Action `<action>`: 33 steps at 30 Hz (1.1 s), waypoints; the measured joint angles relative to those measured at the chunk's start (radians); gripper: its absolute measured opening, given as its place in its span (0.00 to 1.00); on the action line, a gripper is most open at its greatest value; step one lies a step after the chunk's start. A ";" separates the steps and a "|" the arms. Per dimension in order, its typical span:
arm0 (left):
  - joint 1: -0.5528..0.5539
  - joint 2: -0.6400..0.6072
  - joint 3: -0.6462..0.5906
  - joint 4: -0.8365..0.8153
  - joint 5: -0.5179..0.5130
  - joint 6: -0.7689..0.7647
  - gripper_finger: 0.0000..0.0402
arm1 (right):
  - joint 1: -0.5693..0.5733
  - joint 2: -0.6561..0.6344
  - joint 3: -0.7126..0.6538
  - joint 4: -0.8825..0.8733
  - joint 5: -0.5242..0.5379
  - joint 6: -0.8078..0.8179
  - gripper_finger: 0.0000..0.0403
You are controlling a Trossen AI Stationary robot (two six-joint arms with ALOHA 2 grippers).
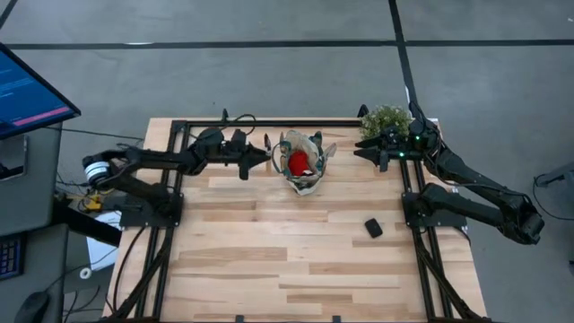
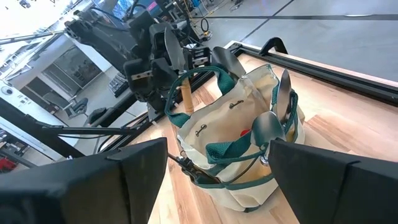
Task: Pick & Place Garden tools in Gardening bag
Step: Put the brown trowel into the green gardening bag
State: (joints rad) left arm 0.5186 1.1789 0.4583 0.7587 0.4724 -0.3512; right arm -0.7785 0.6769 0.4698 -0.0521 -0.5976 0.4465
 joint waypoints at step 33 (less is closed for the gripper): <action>0.000 0.218 0.157 0.131 0.007 0.168 0.17 | -0.001 0.000 0.000 0.000 0.000 0.000 0.66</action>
State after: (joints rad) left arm 0.5182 1.3972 0.6155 0.8896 0.4796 -0.1827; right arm -0.7792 0.6769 0.4698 -0.0521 -0.5972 0.4461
